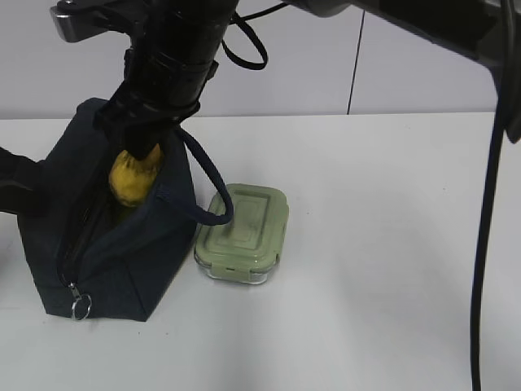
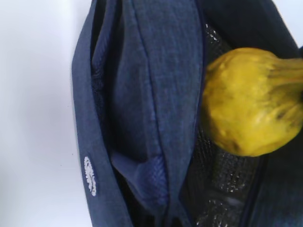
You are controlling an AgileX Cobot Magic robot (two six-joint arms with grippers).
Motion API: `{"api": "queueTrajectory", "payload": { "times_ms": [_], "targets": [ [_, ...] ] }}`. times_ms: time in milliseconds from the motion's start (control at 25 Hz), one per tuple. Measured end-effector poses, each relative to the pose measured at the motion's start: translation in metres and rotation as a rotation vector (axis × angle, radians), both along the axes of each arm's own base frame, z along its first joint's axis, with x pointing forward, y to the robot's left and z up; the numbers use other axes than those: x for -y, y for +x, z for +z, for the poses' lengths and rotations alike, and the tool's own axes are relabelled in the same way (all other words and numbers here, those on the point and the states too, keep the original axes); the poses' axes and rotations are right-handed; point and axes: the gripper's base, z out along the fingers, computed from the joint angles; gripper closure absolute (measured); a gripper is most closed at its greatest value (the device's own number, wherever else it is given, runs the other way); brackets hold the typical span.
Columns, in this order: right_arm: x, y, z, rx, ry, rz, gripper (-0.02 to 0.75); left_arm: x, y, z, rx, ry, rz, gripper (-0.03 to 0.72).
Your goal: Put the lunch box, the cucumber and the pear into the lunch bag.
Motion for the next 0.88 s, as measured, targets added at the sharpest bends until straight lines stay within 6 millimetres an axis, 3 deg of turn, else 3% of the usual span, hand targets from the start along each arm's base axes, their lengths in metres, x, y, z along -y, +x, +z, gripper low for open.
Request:
{"api": "queueTrajectory", "payload": {
  "times_ms": [200, 280, 440, 600, 720, 880],
  "targets": [
    [-0.003, -0.002, 0.001, -0.023, 0.034, 0.007, 0.533, 0.000, 0.000, 0.000, 0.000, 0.000, 0.000, 0.702],
    [-0.004, -0.003, 0.002, -0.024, 0.046, 0.019, 0.479, 0.000, 0.000, 0.000, 0.000, 0.000, 0.000, 0.702],
    [-0.006, -0.003, 0.002, -0.020, 0.064, 0.033, 0.287, 0.000, 0.000, 0.000, 0.000, 0.000, 0.000, 0.702],
    [-0.003, -0.003, 0.006, -0.013, 0.069, 0.030, 0.247, 0.000, 0.000, 0.000, -0.002, 0.000, -0.001, 0.702],
    [0.014, 0.002, 0.021, -0.017, 0.082, -0.009, 0.260, 0.000, 0.000, 0.000, -0.003, 0.000, -0.001, 0.702],
    [0.061, 0.027, 0.036, -0.025, 0.117, -0.143, 0.302, 0.000, 0.000, 0.000, -0.003, 0.001, -0.001, 0.702]
  ]
}}
